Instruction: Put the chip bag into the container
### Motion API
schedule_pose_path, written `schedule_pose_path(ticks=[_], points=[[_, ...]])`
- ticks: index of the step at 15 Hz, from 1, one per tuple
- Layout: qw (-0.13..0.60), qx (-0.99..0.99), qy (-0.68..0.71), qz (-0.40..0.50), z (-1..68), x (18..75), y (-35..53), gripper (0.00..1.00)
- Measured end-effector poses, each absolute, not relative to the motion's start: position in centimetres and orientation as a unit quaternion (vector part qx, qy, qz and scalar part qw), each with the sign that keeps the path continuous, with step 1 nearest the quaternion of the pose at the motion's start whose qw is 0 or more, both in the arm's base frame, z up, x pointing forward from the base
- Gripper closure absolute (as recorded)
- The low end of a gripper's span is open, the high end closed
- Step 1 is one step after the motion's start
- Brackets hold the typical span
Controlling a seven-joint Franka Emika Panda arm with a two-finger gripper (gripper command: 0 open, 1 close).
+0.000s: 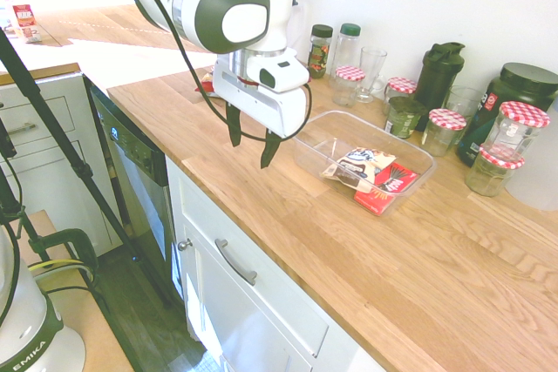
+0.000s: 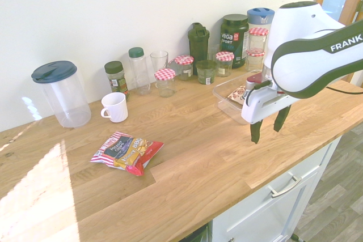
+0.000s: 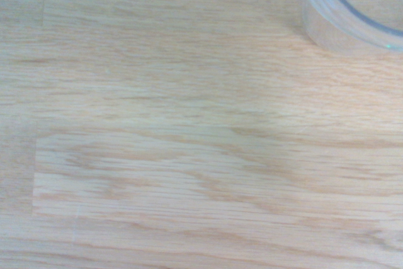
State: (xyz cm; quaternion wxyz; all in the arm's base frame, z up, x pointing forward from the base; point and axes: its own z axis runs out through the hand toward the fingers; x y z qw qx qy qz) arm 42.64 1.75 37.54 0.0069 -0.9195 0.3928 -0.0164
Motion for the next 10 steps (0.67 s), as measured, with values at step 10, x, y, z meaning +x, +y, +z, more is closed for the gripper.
schedule_pose_path(ticks=[10], points=[[-0.046,-0.940,0.332,-0.062,42.8,45.9,11.3,0.00]])
